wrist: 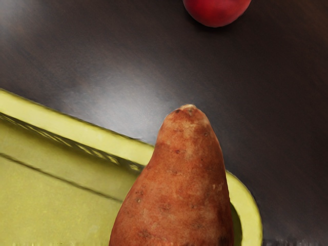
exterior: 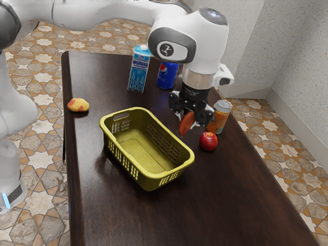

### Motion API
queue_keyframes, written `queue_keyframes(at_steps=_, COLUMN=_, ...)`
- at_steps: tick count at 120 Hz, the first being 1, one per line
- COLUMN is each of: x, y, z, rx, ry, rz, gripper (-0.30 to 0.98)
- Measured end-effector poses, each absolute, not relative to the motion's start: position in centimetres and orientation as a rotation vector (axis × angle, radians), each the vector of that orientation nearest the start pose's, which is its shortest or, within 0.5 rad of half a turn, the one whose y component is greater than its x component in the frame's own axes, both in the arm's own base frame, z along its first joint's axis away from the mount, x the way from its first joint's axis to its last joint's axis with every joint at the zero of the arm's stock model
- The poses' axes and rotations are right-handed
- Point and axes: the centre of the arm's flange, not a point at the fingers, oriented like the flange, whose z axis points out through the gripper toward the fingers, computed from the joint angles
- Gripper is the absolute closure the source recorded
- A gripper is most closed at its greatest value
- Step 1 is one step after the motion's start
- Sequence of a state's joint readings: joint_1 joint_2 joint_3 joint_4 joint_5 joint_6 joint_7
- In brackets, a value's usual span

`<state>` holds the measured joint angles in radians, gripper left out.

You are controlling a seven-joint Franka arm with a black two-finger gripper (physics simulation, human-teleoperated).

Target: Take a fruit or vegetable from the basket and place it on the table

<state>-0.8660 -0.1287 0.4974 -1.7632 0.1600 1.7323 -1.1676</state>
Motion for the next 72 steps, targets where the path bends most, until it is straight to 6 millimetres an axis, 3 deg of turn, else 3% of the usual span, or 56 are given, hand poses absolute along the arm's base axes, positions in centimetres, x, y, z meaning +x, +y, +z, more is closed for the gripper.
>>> queue_keyframes(at_steps=10, x=51.2, y=-24.0, z=61.0, rx=-2.889, ry=-1.009, rz=-0.254, gripper=0.53)
queue_keyframes(at_steps=18, x=50.3, y=-30.0, z=58.9, rx=-2.901, ry=-0.871, rz=-0.219, gripper=0.53)
queue_keyframes(at_steps=25, x=49.6, y=-34.5, z=55.5, rx=-2.911, ry=-0.766, rz=-0.155, gripper=0.54)
queue_keyframes(at_steps=33, x=50.1, y=-37.3, z=51.2, rx=-2.927, ry=-0.701, rz=-0.054, gripper=0.54)
queue_keyframes(at_steps=44, x=51.2, y=-38.5, z=48.6, rx=-2.962, ry=-0.666, rz=0.034, gripper=0.53)
queue_keyframes(at_steps=54, x=51.7, y=-38.7, z=48.1, rx=-2.986, ry=-0.654, rz=0.054, gripper=0.31)
queue_keyframes(at_steps=67, x=53.2, y=-37.3, z=49.2, rx=-3.012, ry=-0.669, rz=0.037, gripper=0.14)
queue_keyframes(at_steps=72, x=54.5, y=-34.1, z=52.1, rx=-3.019, ry=-0.673, rz=-0.027, gripper=0.11)
